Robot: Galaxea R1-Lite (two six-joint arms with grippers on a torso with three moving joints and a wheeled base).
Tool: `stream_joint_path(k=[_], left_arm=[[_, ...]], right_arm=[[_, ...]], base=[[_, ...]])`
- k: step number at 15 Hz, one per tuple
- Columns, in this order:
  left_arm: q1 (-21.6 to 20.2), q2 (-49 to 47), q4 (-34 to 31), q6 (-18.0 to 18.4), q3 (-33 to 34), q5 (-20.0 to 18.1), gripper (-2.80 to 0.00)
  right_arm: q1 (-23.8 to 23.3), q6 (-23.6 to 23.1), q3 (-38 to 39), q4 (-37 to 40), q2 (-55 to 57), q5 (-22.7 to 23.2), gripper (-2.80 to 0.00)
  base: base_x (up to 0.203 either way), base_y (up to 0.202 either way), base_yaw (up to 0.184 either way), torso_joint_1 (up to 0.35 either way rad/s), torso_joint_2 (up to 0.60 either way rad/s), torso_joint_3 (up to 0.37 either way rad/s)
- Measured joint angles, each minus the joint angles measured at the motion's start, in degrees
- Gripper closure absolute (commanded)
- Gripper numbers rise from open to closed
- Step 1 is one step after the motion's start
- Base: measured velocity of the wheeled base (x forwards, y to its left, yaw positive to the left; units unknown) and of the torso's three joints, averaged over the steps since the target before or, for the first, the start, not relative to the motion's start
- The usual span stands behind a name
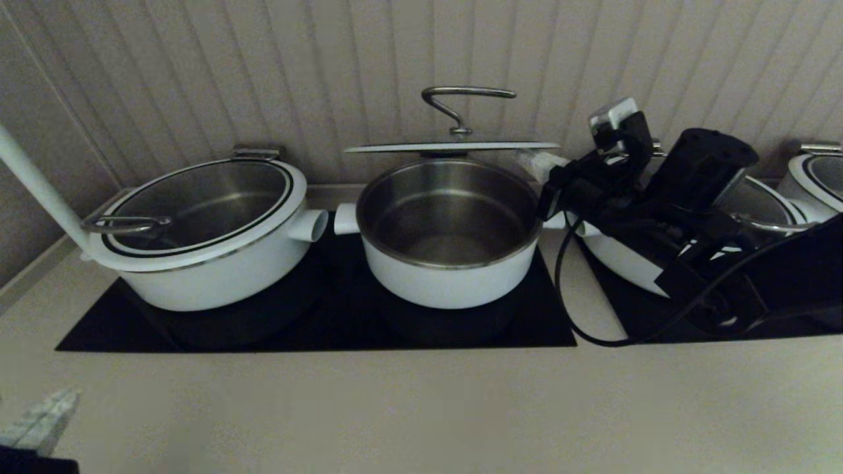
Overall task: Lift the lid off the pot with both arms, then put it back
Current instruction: Open the pot lid completely
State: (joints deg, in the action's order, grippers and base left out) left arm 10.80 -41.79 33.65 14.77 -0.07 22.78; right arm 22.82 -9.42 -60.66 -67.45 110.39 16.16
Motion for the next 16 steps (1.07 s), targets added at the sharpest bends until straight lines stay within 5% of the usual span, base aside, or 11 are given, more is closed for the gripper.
stream_joint_path(k=[4, 11, 16], left_arm=[[0.05, 19.77, -17.61, -2.85, -0.30, -1.71, 0.00], [0.11, 25.76, -25.27, -11.00, 0.05, -22.70, 0.00], [0.11, 26.03, -34.22, -10.11, 0.07, -23.80, 0.00]], right_arm=[[0.00, 0.04, -0.22, 0.07, -0.02, -0.01, 0.00], [0.00, 0.00, -0.41, 0.09, -0.05, -0.02, 0.00], [0.00, 0.00, -0.41, 0.22, -0.30, -0.01, 0.00]], base=[[0.000, 0.000, 0.000, 0.000, 0.00, 0.000], [0.000, 0.000, 0.000, 0.000, 0.00, 0.000], [0.000, 0.000, 0.000, 0.000, 0.00, 0.000]])
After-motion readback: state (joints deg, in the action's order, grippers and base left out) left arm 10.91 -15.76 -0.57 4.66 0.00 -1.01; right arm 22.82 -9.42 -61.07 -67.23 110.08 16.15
